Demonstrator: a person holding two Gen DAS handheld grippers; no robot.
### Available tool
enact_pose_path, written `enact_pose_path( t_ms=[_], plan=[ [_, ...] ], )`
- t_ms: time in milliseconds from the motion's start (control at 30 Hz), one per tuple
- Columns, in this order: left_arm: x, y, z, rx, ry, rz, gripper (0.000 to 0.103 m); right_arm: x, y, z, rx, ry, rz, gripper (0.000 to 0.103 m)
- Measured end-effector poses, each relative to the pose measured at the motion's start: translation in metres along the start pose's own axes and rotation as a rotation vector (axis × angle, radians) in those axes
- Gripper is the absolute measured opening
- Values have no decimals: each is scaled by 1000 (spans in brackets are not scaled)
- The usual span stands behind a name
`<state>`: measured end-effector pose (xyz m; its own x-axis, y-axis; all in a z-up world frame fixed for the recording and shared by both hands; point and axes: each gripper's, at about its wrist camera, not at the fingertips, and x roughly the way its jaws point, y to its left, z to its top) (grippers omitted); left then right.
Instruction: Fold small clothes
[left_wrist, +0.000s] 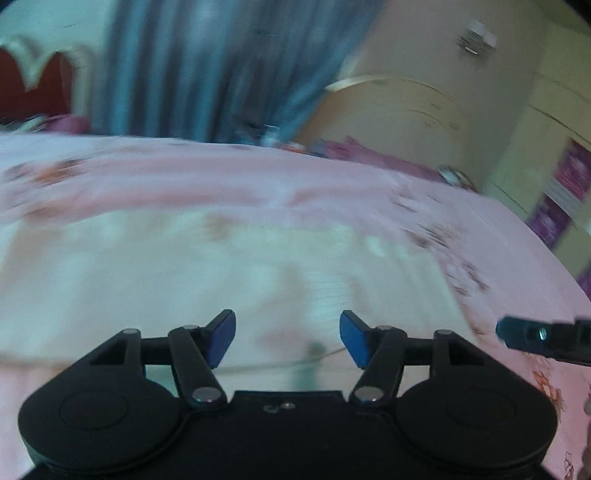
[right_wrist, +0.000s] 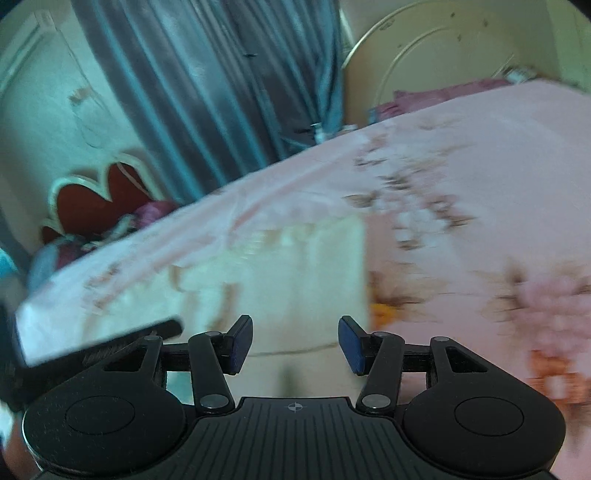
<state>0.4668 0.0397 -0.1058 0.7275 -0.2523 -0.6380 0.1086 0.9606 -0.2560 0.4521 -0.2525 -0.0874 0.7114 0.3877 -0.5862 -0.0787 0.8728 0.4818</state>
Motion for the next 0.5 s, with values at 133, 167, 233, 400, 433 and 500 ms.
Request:
enact_pose_path(
  t_ms=[133,167,233,400,433,500],
  plan=[
    [-37,57,-13,-95,15,95,48,37,19,3,-8,49,51,52],
    [-44,70,-17,-109,15,124,48,49,24,2,-10,67,62,52],
    [-50,93,-21,-150,34,166,48,66,30,1,-2,93,76,52],
    [-37,118,-19,-198,51,141,50,103,39,-1,22,152,79,52],
    [-33,118,-16,-187,44,155,48,105,43,0,9,154,75,52],
    [-26,121,-13,-185,43,183,45,109,51,2,-23,160,72,47]
  ],
)
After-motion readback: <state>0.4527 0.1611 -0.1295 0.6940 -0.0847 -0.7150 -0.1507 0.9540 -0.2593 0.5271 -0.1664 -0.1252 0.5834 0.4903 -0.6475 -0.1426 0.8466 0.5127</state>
